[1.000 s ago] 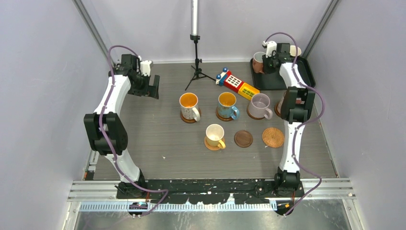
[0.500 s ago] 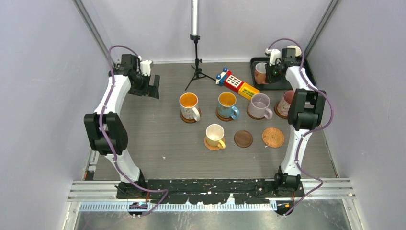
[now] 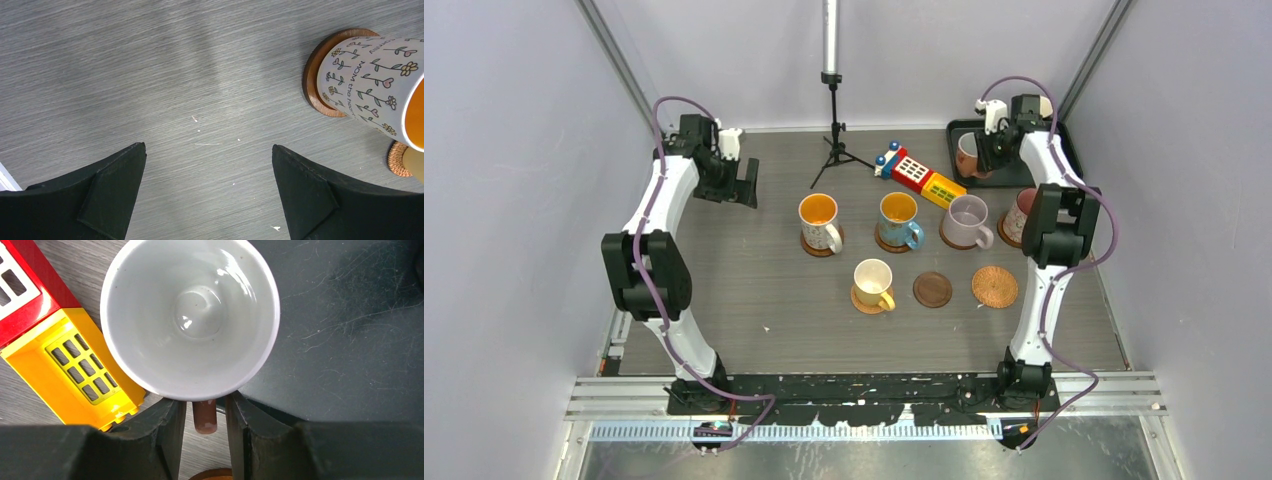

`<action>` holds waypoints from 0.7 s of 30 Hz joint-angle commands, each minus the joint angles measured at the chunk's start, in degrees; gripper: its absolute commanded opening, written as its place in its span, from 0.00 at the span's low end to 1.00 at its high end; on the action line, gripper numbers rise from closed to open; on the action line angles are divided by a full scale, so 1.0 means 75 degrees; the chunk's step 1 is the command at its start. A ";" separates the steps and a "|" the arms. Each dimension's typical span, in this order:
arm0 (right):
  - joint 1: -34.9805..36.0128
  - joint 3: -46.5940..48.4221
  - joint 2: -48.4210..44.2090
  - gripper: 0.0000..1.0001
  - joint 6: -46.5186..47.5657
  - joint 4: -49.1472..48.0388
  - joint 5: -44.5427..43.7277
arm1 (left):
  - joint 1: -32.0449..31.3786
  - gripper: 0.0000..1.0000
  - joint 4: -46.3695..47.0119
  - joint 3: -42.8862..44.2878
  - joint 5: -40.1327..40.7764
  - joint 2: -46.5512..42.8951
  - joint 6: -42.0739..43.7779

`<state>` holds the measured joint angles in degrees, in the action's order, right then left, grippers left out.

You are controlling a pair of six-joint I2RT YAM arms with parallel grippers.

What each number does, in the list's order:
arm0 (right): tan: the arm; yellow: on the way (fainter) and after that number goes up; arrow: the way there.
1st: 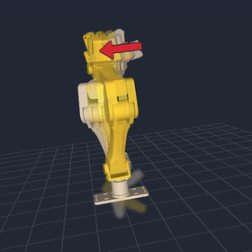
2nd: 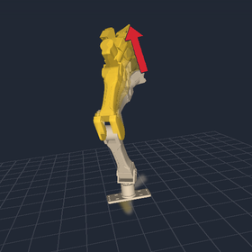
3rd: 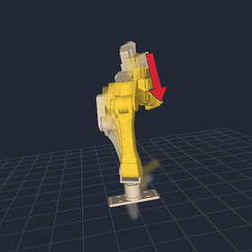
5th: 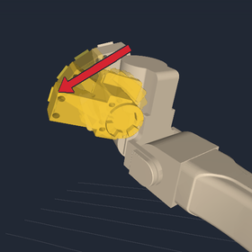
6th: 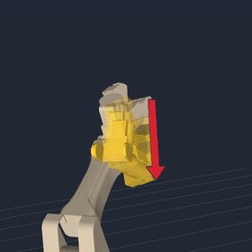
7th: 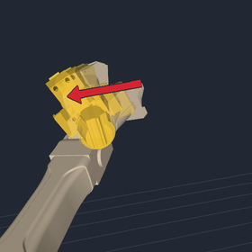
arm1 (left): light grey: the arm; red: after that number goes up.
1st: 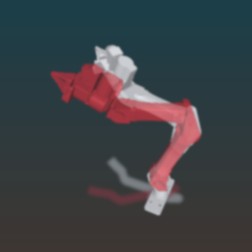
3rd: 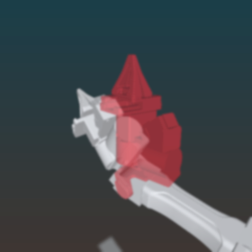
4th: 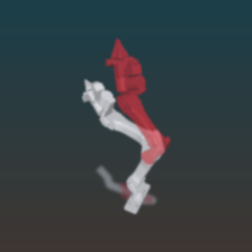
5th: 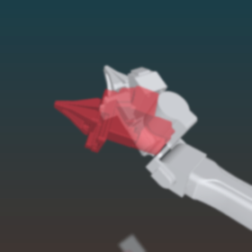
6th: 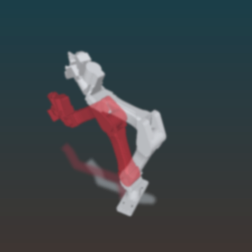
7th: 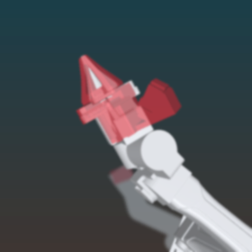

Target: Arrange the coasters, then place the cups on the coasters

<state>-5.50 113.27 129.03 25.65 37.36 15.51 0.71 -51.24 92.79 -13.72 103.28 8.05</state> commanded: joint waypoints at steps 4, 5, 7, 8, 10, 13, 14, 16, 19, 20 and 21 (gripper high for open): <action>0.0103 0.0571 0.0236 0.40 0.0370 0.0417 -0.0183 | -0.0026 1.00 0.0164 0.0144 -0.0105 -0.0139 0.0041; 0.0100 0.0582 0.0250 0.40 0.0376 0.0419 -0.0215 | -0.0025 1.00 0.0167 0.0133 -0.0105 -0.0148 0.0035; 0.0100 0.0636 0.0306 0.40 0.0340 0.0426 -0.0270 | -0.0036 1.00 0.0175 0.0129 -0.0107 -0.0154 0.0028; 0.0100 0.0662 0.0330 0.40 0.0325 0.0438 -0.0284 | -0.0026 1.00 0.0179 0.0140 -0.0099 -0.0151 0.0028; 0.0100 0.0710 0.0360 0.38 0.0325 0.0452 -0.0292 | -0.0025 1.00 0.0187 0.0182 -0.0065 -0.0148 0.0028; 0.0100 0.0714 0.0325 0.29 0.0319 0.0422 -0.0344 | -0.0030 1.00 0.0166 0.0245 -0.0057 -0.0142 0.0049; 0.0100 0.0712 0.0294 0.26 0.0329 0.0419 -0.0348 | -0.0028 1.00 0.0165 0.0248 -0.0052 -0.0150 0.0070; 0.0100 0.0676 0.0184 0.18 0.0269 0.0373 -0.0345 | -0.0025 1.00 0.0165 0.0249 -0.0047 -0.0168 0.0074; 0.0100 0.0600 -0.0065 0.08 0.0091 0.0206 -0.0267 | -0.0025 1.00 0.0166 0.0238 -0.0082 -0.0202 0.0083; 0.0100 0.0555 -0.0166 0.04 0.0007 0.0087 -0.0236 | -0.0033 1.00 0.0171 0.0218 -0.0101 -0.0217 0.0067; 0.0100 0.0498 -0.0291 0.01 -0.0074 -0.0065 -0.0219 | -0.0028 1.00 0.0165 0.0189 -0.0126 -0.0235 0.0053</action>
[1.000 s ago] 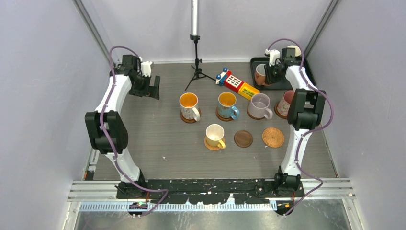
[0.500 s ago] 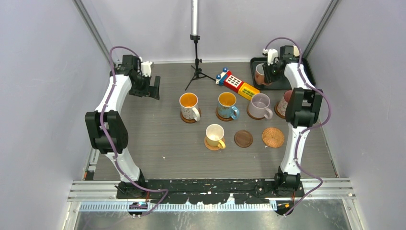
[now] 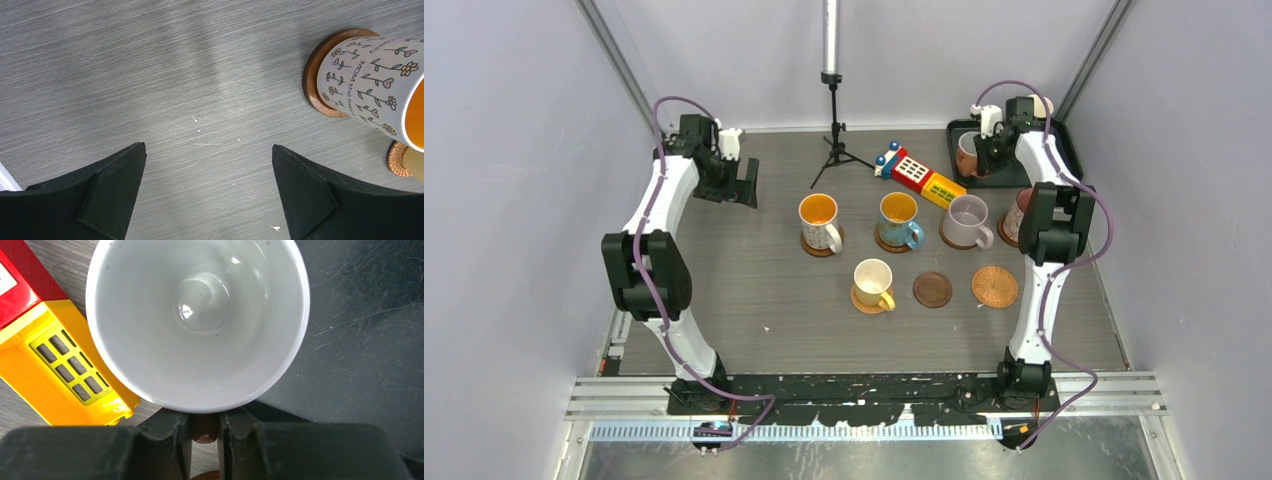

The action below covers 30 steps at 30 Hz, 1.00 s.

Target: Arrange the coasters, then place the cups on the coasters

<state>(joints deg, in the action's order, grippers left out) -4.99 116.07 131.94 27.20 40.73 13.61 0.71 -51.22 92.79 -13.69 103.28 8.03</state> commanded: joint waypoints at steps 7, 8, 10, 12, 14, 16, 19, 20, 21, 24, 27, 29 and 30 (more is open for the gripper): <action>0.0033 -0.0413 -0.1691 0.00 -0.0930 -0.1764 0.0344 | -0.0033 1.00 0.0213 0.0111 -0.0245 -0.0331 -0.0128; 0.0033 -0.0438 -0.1830 0.00 -0.1041 -0.1846 0.0411 | -0.0026 1.00 0.0244 0.0095 -0.0248 -0.0355 -0.0158; 0.0032 -0.0502 -0.2104 0.00 -0.1138 -0.1936 0.0576 | -0.0026 1.00 0.0280 0.0048 -0.0281 -0.0413 -0.0199; 0.0024 -0.0732 -0.2526 0.00 -0.1251 -0.2133 0.0752 | -0.0036 1.00 0.0330 -0.0012 -0.0327 -0.0471 -0.0243; 0.0021 -0.1149 -0.2989 0.00 -0.1372 -0.2414 0.0967 | -0.0033 1.00 0.0407 -0.0119 -0.0368 -0.0562 -0.0297; 0.0021 -0.1622 -0.3520 0.00 -0.1484 -0.2645 0.1295 | -0.0031 1.00 0.0501 -0.0228 -0.0421 -0.0650 -0.0336; 0.0021 -0.2400 -0.4373 0.00 -0.1699 -0.2944 0.1952 | -0.0034 1.00 0.0601 -0.0414 -0.0503 -0.0809 -0.0393; 0.0021 -0.2740 -0.4691 0.00 -0.1785 -0.3054 0.2156 | -0.0030 1.00 0.0638 -0.0488 -0.0535 -0.0857 -0.0411; 0.0021 -0.3078 -0.5018 0.00 -0.1885 -0.3169 0.2356 | -0.0025 1.00 0.0677 -0.0560 -0.0558 -0.0907 -0.0439; 0.0021 -0.4081 -0.6068 0.00 -0.2059 -0.3350 0.3001 | -0.0024 1.00 0.0794 -0.0785 -0.0629 -0.1089 -0.0533; 0.0024 -0.5331 -0.7189 0.00 -0.2328 -0.3668 0.3471 | -0.0025 1.00 0.0921 -0.1045 -0.0706 -0.1300 -0.0578; 0.0033 -0.6145 -0.7933 0.00 -0.2397 -0.3798 0.3652 | -0.0025 1.00 0.0934 -0.1165 -0.0749 -0.1418 -0.0590; 0.0033 -0.6546 -0.8297 0.00 -0.2505 -0.3841 0.3640 | -0.0030 1.00 0.0928 -0.1214 -0.0758 -0.1477 -0.0590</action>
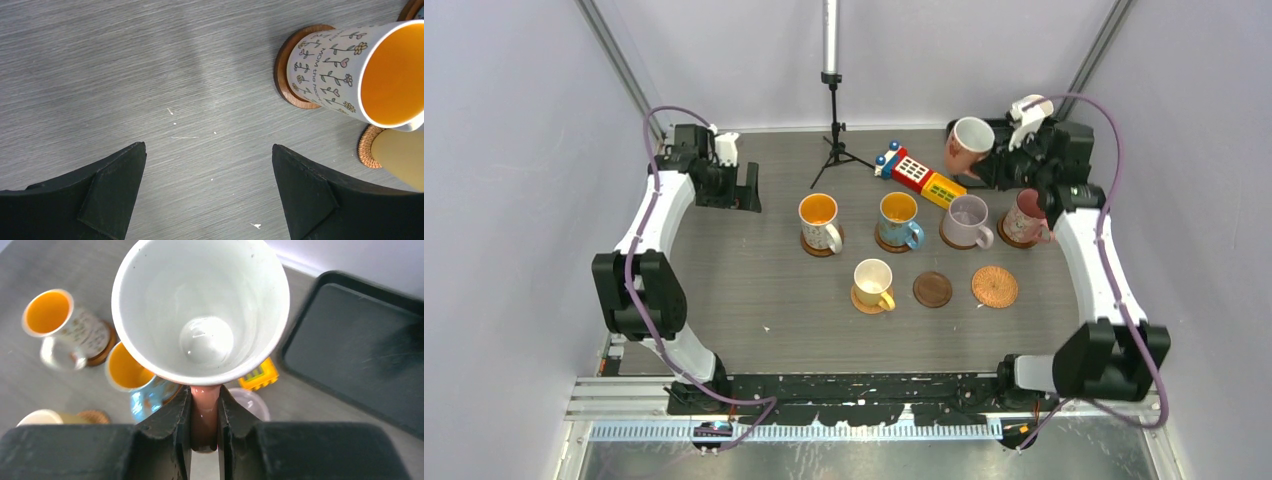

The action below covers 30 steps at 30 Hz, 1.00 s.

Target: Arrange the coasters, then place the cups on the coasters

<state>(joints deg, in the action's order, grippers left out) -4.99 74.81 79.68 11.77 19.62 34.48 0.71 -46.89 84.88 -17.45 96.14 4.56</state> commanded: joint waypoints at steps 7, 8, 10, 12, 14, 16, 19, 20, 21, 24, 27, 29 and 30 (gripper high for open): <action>0.0054 -0.3250 -0.3742 0.00 -0.0670 -0.0186 0.1172 | -0.0025 1.00 0.0321 -0.0416 -0.0320 -0.0878 -0.0086; 0.0056 -0.3551 -0.4079 0.00 -0.0559 -0.0003 0.1216 | -0.0024 1.00 0.0302 -0.0444 -0.0320 -0.0915 -0.0083; 0.0071 -0.4074 -0.4665 0.00 -0.0390 0.0222 0.1221 | -0.0035 1.00 0.0274 -0.0490 -0.0319 -0.0985 -0.0052; 0.0080 -0.4478 -0.5099 0.00 -0.0058 0.0448 0.1222 | -0.0029 1.00 0.0210 -0.0508 -0.0306 -0.1024 0.0008; 0.0079 -0.4830 -0.5311 0.00 0.0241 0.0648 0.1180 | -0.0024 1.00 0.0169 -0.0523 -0.0312 -0.1049 0.0035; 0.0091 -0.5072 -0.5344 0.00 0.0438 0.0789 0.1162 | -0.0026 1.00 0.0138 -0.0512 -0.0319 -0.1055 0.0051; 0.0092 -0.5426 -0.5339 0.00 0.0466 0.0719 0.1030 | -0.0025 1.00 0.0115 -0.0476 -0.0327 -0.1061 0.0042; 0.0102 -0.5540 -0.5339 0.00 0.0444 0.0684 0.1009 | -0.0024 1.00 0.0115 -0.0477 -0.0335 -0.1055 0.0042; 0.0113 -0.5639 -0.5339 0.00 0.0407 0.0655 0.0981 | -0.0027 1.00 0.0112 -0.0467 -0.0322 -0.1053 0.0035; 0.0229 -0.5831 -0.5285 0.00 0.0384 0.0762 0.0915 | -0.0025 1.00 0.0091 -0.0438 -0.0299 -0.1042 0.0035; 0.0418 -0.5893 -0.5218 0.00 0.0593 0.0984 0.0731 | -0.0024 1.00 0.0078 -0.0458 -0.0266 -0.1031 0.0037; 0.0529 -0.5918 -0.5126 0.00 0.0698 0.0961 0.0546 | -0.0030 1.00 0.0091 -0.0466 -0.0275 -0.1025 0.0023; 0.0595 -0.5903 -0.5027 0.00 0.0768 0.1004 0.0465 | -0.0025 1.00 0.0103 -0.0484 -0.0272 -0.1016 -0.0006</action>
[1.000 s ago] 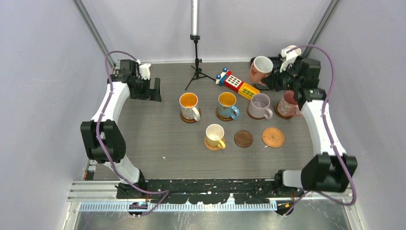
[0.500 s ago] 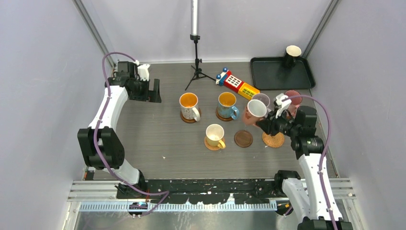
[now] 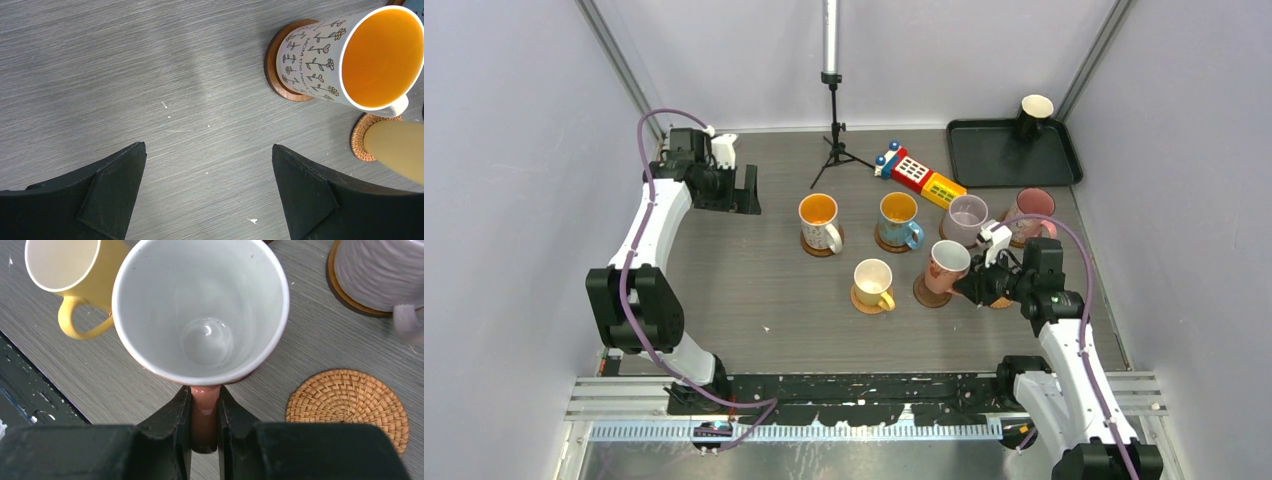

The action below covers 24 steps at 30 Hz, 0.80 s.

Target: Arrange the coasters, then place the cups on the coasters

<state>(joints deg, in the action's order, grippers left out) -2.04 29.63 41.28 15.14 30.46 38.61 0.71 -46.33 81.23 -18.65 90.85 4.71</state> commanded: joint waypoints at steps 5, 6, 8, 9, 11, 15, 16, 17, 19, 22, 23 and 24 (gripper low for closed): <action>0.0472 0.0198 0.0636 0.00 0.0657 -0.0403 -0.0355 | -0.0024 1.00 0.0048 0.0050 -0.0119 -0.0195 -0.0123; 0.0511 0.0189 0.0710 0.00 0.0735 -0.0424 -0.0373 | -0.0029 1.00 0.0057 0.0055 -0.0115 -0.0164 -0.0133; 0.0560 0.0127 0.0820 0.00 0.0819 -0.0582 -0.0448 | -0.0027 1.00 0.0088 0.0056 -0.0111 -0.0138 -0.0164; 0.0574 0.0084 0.0833 0.00 0.0816 -0.0685 -0.0472 | -0.0025 1.00 0.0098 0.0057 -0.0111 -0.0121 -0.0179; 0.0629 0.0019 0.0870 0.00 0.0785 -0.0838 -0.0461 | -0.0033 1.00 0.0117 0.0058 -0.0114 -0.0092 -0.0205; 0.0728 -0.0078 0.0950 0.00 0.0743 -0.1023 -0.0552 | -0.0025 1.00 0.0121 0.0100 -0.0040 -0.0016 -0.0186; 0.0738 -0.0107 0.0944 0.00 0.0728 -0.1072 -0.0579 | -0.0027 1.00 0.0120 0.0105 -0.0038 -0.0009 -0.0177; 0.0751 -0.0132 0.0945 0.00 0.0725 -0.1118 -0.0598 | -0.0025 1.00 0.0110 0.0109 -0.0045 -0.0005 -0.0156; 0.0764 -0.0189 0.0963 0.00 0.0711 -0.1242 -0.0626 | -0.0028 1.00 0.0101 0.0105 -0.0032 0.0004 -0.0109; 0.0824 -0.0293 0.0982 0.00 0.0652 -0.1504 -0.0744 | -0.0025 1.00 0.0084 0.0114 -0.0003 0.0027 -0.0056; 0.0838 -0.0320 0.0997 0.00 0.0624 -0.1575 -0.0763 | -0.0029 1.00 0.0083 0.0116 -0.0008 0.0041 -0.0045; 0.0851 -0.0328 0.1035 0.00 0.0644 -0.1608 -0.0771 | -0.0032 1.00 0.0083 0.0126 -0.0017 0.0056 -0.0042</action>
<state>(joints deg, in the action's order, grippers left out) 3.66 26.72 48.90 19.84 25.67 32.51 0.71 -46.30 81.23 -18.61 91.00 3.62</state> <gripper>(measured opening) 0.242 0.996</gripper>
